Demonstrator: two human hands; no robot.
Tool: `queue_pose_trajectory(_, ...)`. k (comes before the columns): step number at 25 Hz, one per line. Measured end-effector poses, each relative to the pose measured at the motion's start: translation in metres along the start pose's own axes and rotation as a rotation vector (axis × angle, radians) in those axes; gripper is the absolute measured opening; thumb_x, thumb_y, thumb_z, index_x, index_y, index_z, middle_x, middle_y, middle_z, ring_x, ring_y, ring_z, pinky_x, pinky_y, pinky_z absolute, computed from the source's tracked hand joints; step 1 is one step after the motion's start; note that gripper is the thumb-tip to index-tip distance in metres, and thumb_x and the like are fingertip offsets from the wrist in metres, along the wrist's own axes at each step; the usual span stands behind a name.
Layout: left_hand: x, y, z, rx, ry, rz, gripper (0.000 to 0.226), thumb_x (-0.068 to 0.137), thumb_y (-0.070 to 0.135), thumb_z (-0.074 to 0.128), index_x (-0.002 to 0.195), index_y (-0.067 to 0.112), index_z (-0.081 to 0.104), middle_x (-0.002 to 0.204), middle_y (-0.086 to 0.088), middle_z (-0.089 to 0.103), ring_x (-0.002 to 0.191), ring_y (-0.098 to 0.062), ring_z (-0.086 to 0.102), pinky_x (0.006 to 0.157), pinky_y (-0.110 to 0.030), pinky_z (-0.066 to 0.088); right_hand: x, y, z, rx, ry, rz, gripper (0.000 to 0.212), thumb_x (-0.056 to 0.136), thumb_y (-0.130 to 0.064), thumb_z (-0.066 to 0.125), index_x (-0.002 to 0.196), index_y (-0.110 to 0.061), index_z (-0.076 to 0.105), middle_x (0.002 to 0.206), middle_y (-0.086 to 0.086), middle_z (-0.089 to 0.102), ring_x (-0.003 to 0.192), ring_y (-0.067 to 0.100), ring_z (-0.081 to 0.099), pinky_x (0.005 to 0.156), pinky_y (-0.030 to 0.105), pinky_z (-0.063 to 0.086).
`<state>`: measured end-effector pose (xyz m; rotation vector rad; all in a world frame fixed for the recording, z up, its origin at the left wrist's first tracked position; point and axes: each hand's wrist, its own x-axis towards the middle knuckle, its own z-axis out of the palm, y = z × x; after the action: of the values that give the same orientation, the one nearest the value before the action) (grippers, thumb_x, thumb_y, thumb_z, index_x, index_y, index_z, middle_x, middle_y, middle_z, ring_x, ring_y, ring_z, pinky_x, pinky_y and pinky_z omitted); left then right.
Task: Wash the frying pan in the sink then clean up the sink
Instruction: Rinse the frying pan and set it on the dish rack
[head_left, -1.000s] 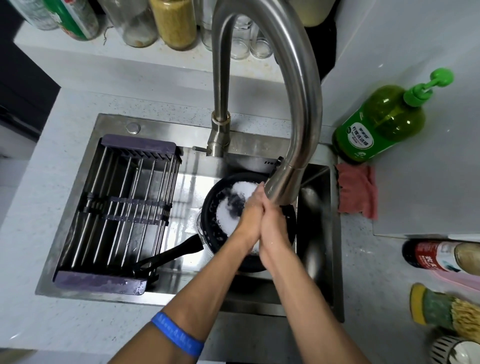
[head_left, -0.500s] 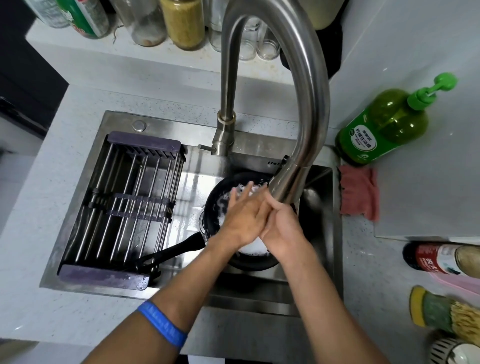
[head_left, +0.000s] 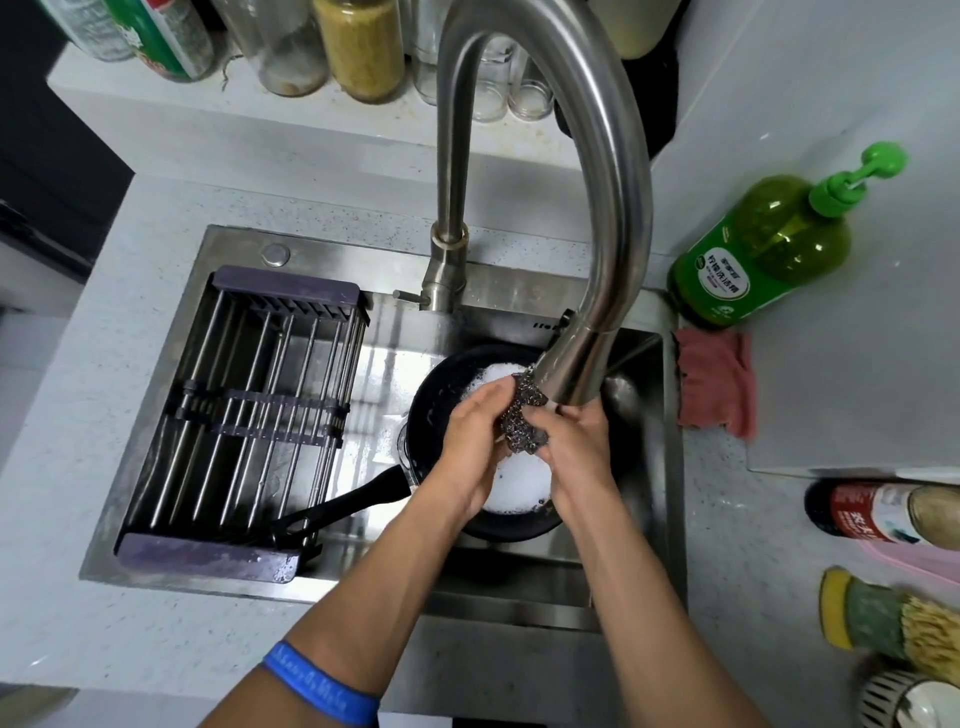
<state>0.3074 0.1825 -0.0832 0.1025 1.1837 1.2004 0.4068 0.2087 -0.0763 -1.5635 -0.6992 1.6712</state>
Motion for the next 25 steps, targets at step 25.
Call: queue_pose_trajectory(25,0.004,-0.028,0.022,0.319,0.047,-0.065,0.019,0.098,0.021,0.054,0.106,0.011,0.069,0.104,-0.012,0.073,0.091,-0.023,0.065,0.082,-0.035,0.051,0.002,-0.01,-0.213,0.058,0.629,0.006,0.03,0.09,0.006,0.063,0.119,-0.004,0.064,0.107,0.013,0.069,0.077,0.022,0.067,0.054,0.023,0.057)
